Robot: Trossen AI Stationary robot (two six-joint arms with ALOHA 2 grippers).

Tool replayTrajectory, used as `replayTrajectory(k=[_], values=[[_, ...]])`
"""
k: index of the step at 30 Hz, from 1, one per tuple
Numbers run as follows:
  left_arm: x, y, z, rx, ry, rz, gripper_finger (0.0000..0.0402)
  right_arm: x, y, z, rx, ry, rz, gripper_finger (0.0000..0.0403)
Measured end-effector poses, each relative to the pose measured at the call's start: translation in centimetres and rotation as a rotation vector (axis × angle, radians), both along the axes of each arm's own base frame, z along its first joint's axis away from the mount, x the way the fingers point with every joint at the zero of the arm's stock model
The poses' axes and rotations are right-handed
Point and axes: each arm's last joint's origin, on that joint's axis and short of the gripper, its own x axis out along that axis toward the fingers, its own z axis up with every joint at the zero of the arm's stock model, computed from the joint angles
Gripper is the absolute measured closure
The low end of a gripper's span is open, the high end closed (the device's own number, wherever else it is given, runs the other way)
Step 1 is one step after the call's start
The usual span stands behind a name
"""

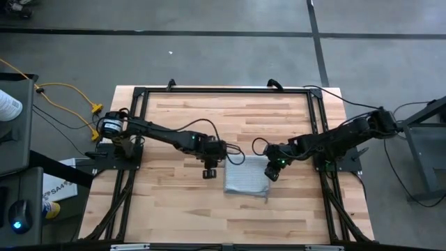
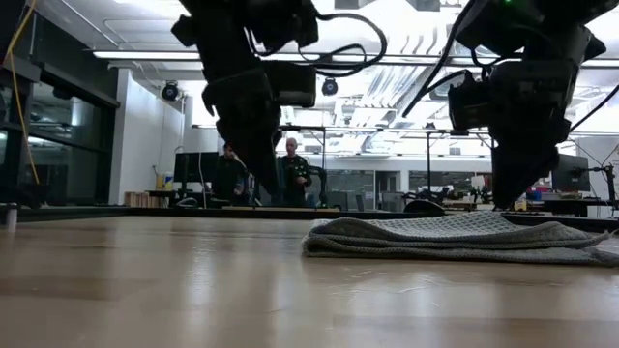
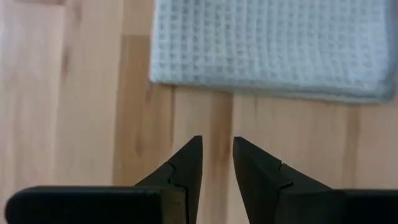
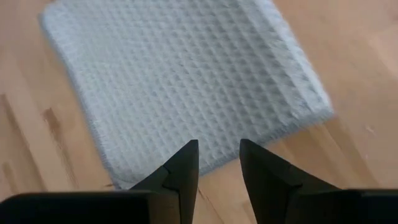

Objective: Fold microfiber towels
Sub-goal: Fold the gray towel on the table

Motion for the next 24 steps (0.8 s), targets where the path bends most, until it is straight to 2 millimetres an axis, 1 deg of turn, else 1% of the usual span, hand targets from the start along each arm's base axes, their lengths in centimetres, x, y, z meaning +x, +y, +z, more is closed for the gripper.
replayTrajectory(k=[2, 6, 10, 13, 15, 18, 21, 24], values=[[-0.3, 0.3, -0.3, 0.008, -0.026, -0.013, 0.0314, -0.5, -0.1, 0.3, -0.007, 0.014, -0.032, 0.0292], [-1.7, 0.3, -0.5, 0.019, -0.096, -0.040, 0.0314, -1.2, 0.2, 1.2, -0.021, -0.005, -0.108, 0.0292], [-3.1, 0.5, -0.1, 0.020, -0.191, -0.076, 0.0314, -1.6, 0.4, 1.9, 0.000, -0.035, -0.202, 0.0292], [-4.1, 0.5, 0.7, 0.040, -0.273, -0.119, 0.0314, -1.9, 0.8, 1.6, 0.023, -0.046, -0.282, 0.0292], [-4.8, 0.5, 0.8, 0.032, -0.282, -0.145, 0.0314, -2.4, 1.1, 1.0, 0.043, -0.036, -0.319, 0.0292], [-5.2, 0.5, 0.9, 0.018, -0.298, -0.166, 0.0314, -2.7, 1.5, 0.1, 0.086, -0.063, -0.365, 0.0292], [-5.4, 0.5, 0.7, 0.011, -0.293, -0.161, 0.0314, -3.1, 1.9, -0.6, 0.108, -0.073, -0.382, 0.0292], [-5.6, 0.4, 0.4, -0.031, -0.277, -0.160, 0.0314, -3.2, 2.5, -1.0, 0.137, -0.113, -0.389, 0.0292]])
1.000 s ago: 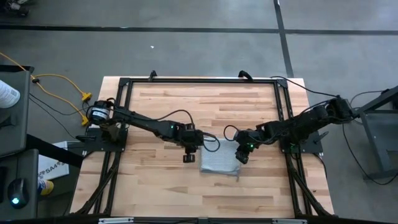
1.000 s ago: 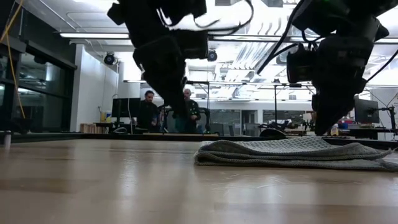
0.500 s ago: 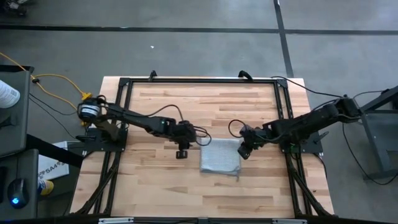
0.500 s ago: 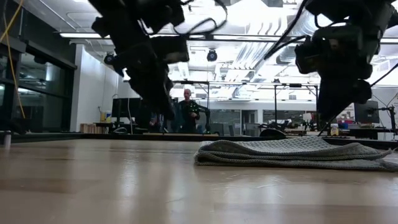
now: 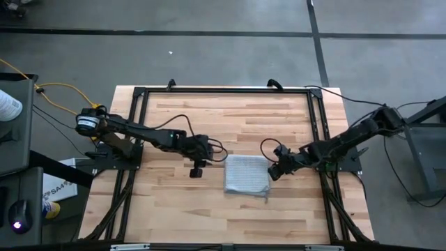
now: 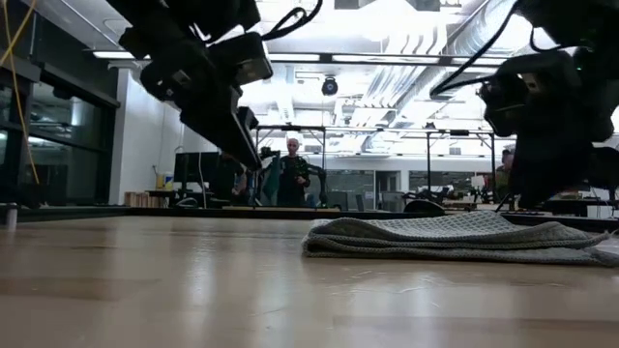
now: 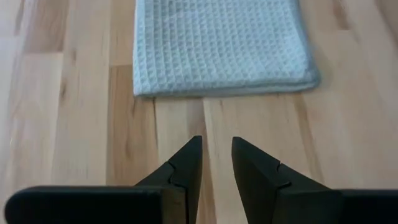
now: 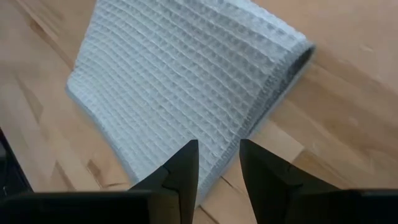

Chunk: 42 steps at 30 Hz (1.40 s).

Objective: Fold microfiber towels
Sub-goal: Fold the gray towel on the table

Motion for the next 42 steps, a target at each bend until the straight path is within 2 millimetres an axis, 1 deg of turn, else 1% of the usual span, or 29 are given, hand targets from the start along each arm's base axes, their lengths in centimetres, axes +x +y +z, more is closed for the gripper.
replayTrajectory(k=[5, 8, 12, 16, 19, 24, 29, 32, 37, 42], values=[[0.0, -0.3, -0.1, -0.070, -0.016, -0.069, 0.0314, -0.7, 1.0, -0.7, -0.001, -0.041, -0.049, 0.0292], [0.1, -0.4, 0.1, -0.073, -0.034, -0.111, 0.0314, -1.2, 1.6, -1.1, 0.003, -0.067, -0.089, 0.0292], [0.3, -0.4, 0.2, -0.035, -0.069, -0.158, 0.0314, -1.5, 2.6, -0.9, 0.030, -0.133, -0.119, 0.0292], [0.3, 0.3, 0.2, -0.034, -0.074, -0.163, 0.0314, -1.5, 3.5, -0.6, 0.038, -0.194, -0.117, 0.0292], [0.2, 0.6, 0.2, -0.048, -0.066, -0.165, 0.0314, -1.6, 3.7, -0.5, 0.027, -0.216, -0.119, 0.0292], [0.2, 0.5, 0.1, -0.070, -0.054, -0.149, 0.0314, -1.6, 3.7, -0.5, 0.026, -0.220, -0.121, 0.0292], [0.2, 0.5, 0.1, -0.054, -0.059, -0.164, 0.0314, -1.1, 4.0, -0.4, 0.040, -0.257, -0.098, 0.0292], [0.4, 0.9, 0.3, -0.026, -0.091, -0.178, 0.0314, -0.6, 4.3, -0.5, 0.057, -0.282, -0.086, 0.0292], [0.6, 0.9, 0.6, 0.006, -0.137, -0.202, 0.0314, 0.5, 4.7, -0.8, 0.069, -0.342, -0.066, 0.0292], [0.5, 0.9, 0.4, 0.016, -0.120, -0.214, 0.0314, 1.7, 4.7, -1.5, 0.088, -0.375, -0.035, 0.0296]])
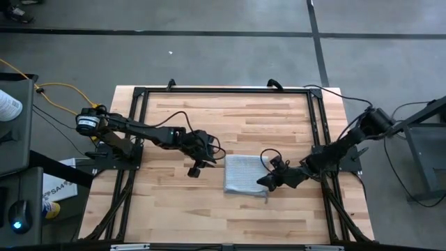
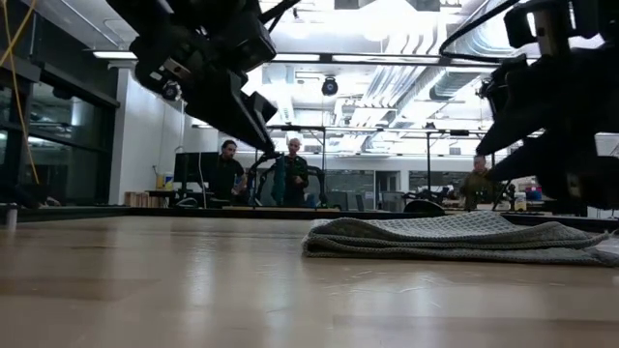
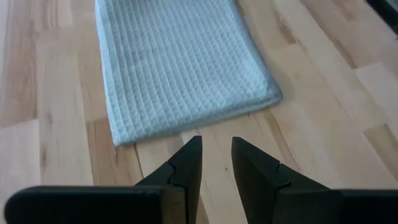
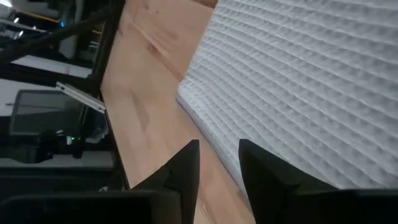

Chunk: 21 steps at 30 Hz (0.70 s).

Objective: Fold microfiber towels
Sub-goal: Fold the gray towel on the table

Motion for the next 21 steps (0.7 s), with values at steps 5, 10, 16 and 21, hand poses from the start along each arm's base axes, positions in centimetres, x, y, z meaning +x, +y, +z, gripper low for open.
replayTrajectory(k=[5, 10, 16, 21], values=[[-0.2, 0.0, -0.2, -0.030, 0.038, 0.029, 0.0314, 0.9, -0.3, -0.3, -0.041, -0.040, 0.045, 0.0329], [-0.2, 0.0, -0.2, -0.068, 0.054, 0.067, 0.0314, 1.3, -0.8, 0.0, -0.088, -0.069, 0.107, 0.0375], [-0.1, 0.1, -0.1, -0.090, 0.049, 0.116, 0.0314, 1.7, -1.5, 0.1, -0.122, -0.077, 0.166, 0.0397], [0.3, -0.4, 0.3, -0.113, -0.003, 0.075, 0.0331, 2.0, -2.2, 0.0, -0.152, -0.078, 0.221, 0.0400]])
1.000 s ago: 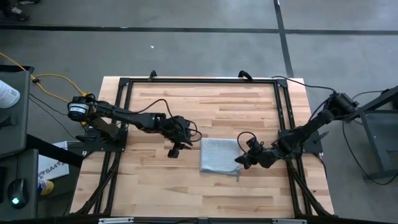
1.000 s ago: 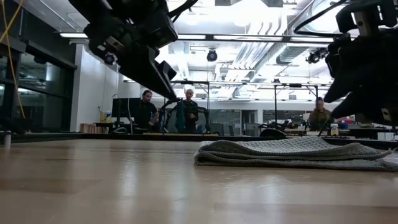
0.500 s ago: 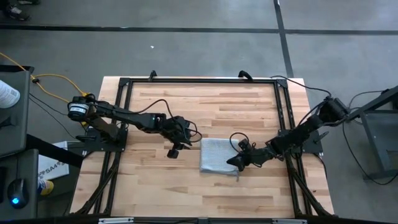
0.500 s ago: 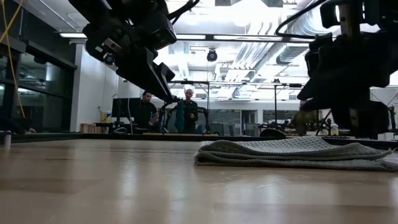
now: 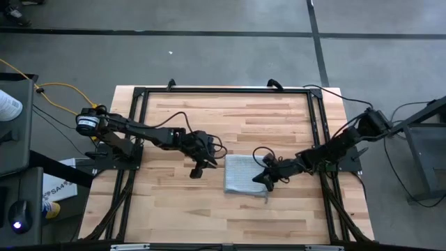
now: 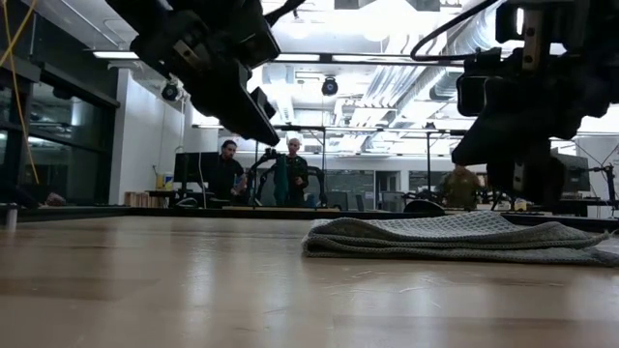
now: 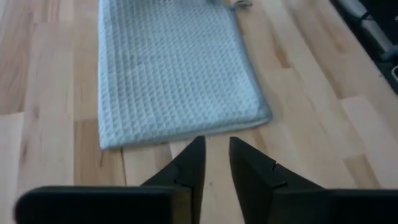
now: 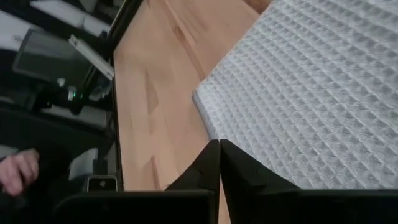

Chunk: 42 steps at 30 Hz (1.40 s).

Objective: Fold microfiber towels
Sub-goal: Fold the gray towel on the table

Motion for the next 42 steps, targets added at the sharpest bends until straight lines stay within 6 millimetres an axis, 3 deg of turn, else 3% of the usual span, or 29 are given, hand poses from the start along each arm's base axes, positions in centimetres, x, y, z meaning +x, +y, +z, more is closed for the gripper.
replayTrajectory(k=[6, 11, 19, 28, 37, 42], values=[[0.2, -0.1, 0.3, -0.009, -0.033, -0.010, 0.0395, 0.4, -1.0, -0.1, -0.053, -0.004, 0.084, 0.0400], [0.7, -0.3, 0.3, -0.054, -0.084, -0.077, 0.0399, 0.3, -1.4, -0.6, -0.076, 0.110, 0.114, 0.0400], [2.3, -0.4, -3.3, -0.020, -0.025, -0.154, 0.0400, 0.5, 0.1, 0.1, -0.135, 0.172, 0.128, 0.0400], [3.6, -0.4, -2.2, 0.102, -0.107, -0.210, 0.0401, 1.1, 1.4, 1.6, -0.222, 0.268, 0.111, 0.0400], [4.2, -0.2, -4.2, 0.209, -0.073, -0.195, 0.0401, 1.1, 1.3, 1.6, -0.191, 0.290, 0.068, 0.0400], [4.6, -0.1, -4.0, 0.266, -0.090, -0.190, 0.0401, 1.0, 1.5, 1.6, -0.164, 0.297, 0.050, 0.0400]])
